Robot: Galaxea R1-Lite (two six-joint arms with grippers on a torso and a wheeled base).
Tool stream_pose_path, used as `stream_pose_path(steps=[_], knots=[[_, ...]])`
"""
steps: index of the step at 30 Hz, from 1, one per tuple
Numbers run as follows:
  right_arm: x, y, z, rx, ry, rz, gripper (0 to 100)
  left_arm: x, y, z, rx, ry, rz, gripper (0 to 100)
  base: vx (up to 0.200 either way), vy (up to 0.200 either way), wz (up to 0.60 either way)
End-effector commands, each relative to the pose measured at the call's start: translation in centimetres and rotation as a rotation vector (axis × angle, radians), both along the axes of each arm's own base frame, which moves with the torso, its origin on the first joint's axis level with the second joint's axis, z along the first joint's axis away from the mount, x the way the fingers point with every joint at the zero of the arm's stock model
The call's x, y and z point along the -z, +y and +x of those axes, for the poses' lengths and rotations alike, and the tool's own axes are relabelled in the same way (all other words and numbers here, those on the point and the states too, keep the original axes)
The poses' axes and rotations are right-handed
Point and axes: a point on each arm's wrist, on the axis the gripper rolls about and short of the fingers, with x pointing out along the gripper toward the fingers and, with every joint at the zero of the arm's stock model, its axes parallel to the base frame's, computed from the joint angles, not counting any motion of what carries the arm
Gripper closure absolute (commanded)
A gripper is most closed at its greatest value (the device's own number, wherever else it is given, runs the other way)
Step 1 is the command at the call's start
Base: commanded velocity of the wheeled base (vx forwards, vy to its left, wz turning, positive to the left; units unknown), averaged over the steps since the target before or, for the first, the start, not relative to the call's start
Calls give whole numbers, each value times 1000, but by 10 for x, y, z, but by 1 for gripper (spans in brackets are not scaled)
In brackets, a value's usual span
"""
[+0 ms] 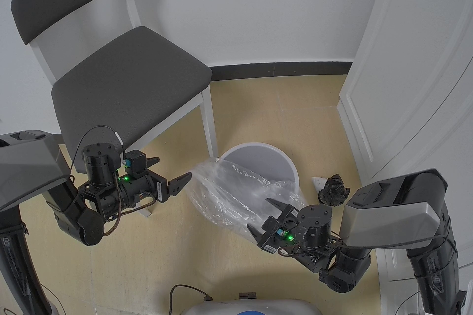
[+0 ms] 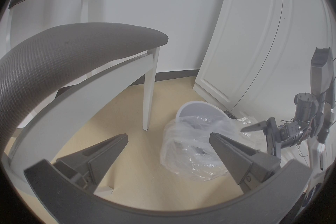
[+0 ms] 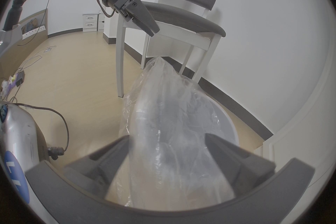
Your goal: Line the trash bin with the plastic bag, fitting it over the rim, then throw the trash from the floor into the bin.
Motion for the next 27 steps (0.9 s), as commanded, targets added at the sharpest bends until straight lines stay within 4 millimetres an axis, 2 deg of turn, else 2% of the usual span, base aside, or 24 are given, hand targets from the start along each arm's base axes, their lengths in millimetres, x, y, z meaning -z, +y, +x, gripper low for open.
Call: stream_pose_path(steps=[1,9,11,13,14,16,22,27], knots=[[-3,3,3,0,-23,22,100,3,0,1,-1,7,2,0,0,0,0],[-36,-7,25,57,-115,96,100,3,0,2,-1,5,2,0,0,0,0],[-51,-14,39,91,-164,140,100,3,0,2,-2,4,2,0,0,0,0],[-53,-14,42,98,-169,147,100,3,0,2,-2,4,2,0,0,0,0],[-64,-20,58,134,-177,182,100,2,0,3,-3,2,0,0,0,0,0],[-72,-24,71,159,-171,225,100,2,0,3,-9,1,1,0,0,0,0],[-80,-27,95,192,-171,279,100,3,0,6,-29,-3,5,0,0,0,0],[-74,-36,116,232,-175,293,100,4,-1,7,-29,-2,6,0,0,0,0]])
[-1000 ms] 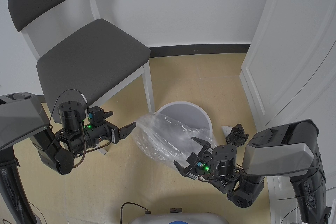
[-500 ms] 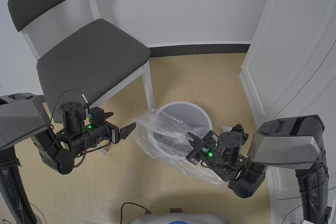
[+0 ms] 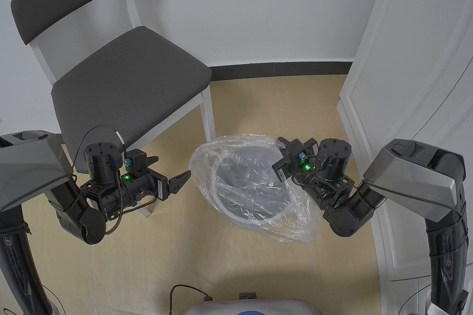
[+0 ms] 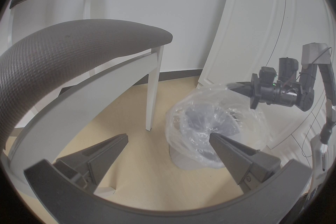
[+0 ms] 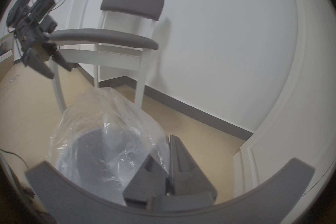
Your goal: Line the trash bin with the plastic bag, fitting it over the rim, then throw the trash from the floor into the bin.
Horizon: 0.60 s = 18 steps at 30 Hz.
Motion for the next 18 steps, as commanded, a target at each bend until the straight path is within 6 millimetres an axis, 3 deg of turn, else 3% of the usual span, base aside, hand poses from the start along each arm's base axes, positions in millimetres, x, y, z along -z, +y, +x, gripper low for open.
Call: stream_pose_path(steps=[1,7,16,18], knots=[[9,-11,24,46,-1,26,100,2,-1,3,-3,1,1,0,0,0,0],[17,-18,51,77,-22,45,100,4,-2,6,-12,-4,1,0,0,0,0],[18,-15,64,76,-34,112,100,8,-2,9,-14,-37,-8,0,0,0,0],[26,-12,72,77,-44,125,100,9,-3,9,-13,-33,-5,0,0,0,0]])
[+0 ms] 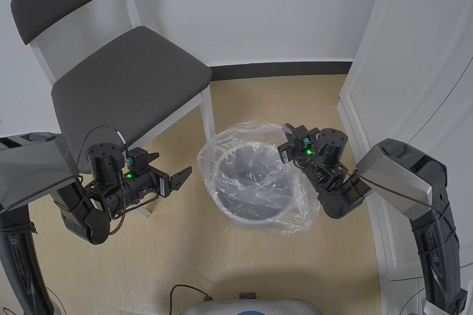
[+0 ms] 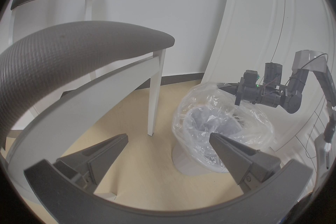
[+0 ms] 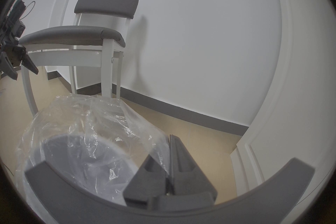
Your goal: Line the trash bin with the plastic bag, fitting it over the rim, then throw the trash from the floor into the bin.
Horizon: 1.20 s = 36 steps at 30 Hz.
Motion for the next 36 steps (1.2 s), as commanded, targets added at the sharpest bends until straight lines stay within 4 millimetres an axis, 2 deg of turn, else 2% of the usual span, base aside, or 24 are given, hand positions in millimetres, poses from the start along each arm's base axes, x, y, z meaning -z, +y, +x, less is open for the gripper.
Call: stream_pose_path(steps=[1,4,9,14,15,19,26,33,36], knots=[[18,3,13,6,-1,8,100,5,-1,1,0,13,4,0,0,0,0],[22,-1,23,14,-4,10,100,5,-1,1,0,13,4,0,0,0,0],[15,-8,33,26,-19,30,100,5,-1,1,0,12,3,0,0,0,0],[6,-9,32,16,-36,39,100,5,-1,1,1,10,2,0,0,0,0],[6,-9,32,16,-36,39,0,5,-1,1,1,10,2,0,0,0,0],[-12,-7,24,4,-55,50,0,5,0,-1,1,16,1,0,0,0,0],[-21,-16,-1,0,11,38,0,3,-1,-2,0,9,3,0,0,0,0],[-36,-28,-5,21,0,50,0,3,5,-2,-15,17,-3,0,0,0,0],[-49,-35,-11,28,-7,52,0,-4,6,-8,-15,11,-4,0,0,0,0]])
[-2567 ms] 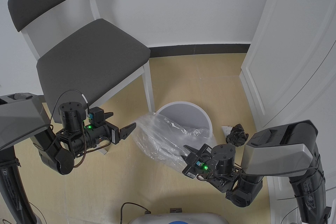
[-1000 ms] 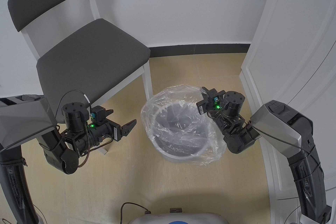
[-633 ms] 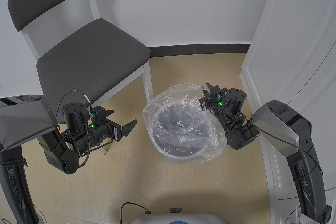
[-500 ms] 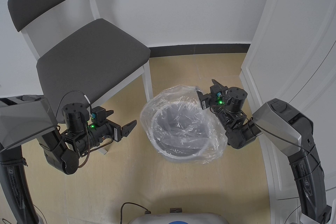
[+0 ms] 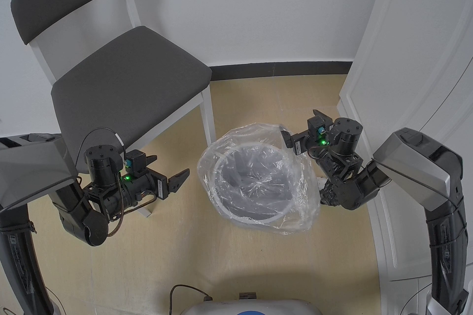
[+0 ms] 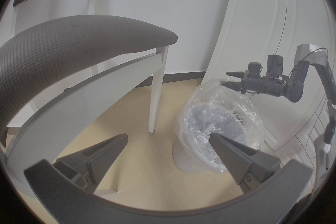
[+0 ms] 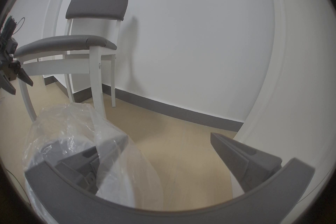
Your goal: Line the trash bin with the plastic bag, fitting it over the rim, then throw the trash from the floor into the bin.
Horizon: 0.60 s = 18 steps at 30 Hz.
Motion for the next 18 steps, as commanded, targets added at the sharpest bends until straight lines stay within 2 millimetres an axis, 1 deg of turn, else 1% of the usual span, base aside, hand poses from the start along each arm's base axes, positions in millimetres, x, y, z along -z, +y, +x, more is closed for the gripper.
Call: stream_pose_path(steps=[1,3,7,12,16,18], knots=[[-24,-9,-8,10,-32,13,0,-8,2,-5,-3,-8,-3,0,0,0,0],[-30,-14,-10,21,-37,15,0,-9,6,-4,-15,-16,-3,0,0,0,0],[-36,-18,-11,27,-47,18,0,-13,11,-5,-29,-27,-7,0,0,0,0],[-48,-21,-22,22,-49,19,0,-13,10,-8,-24,-42,-1,0,0,0,0],[-48,-19,-24,16,-42,16,0,-15,10,-14,-19,-56,-3,0,0,0,0],[-40,-17,-25,12,-17,7,0,-18,10,-16,-15,-56,-4,0,0,0,0]])
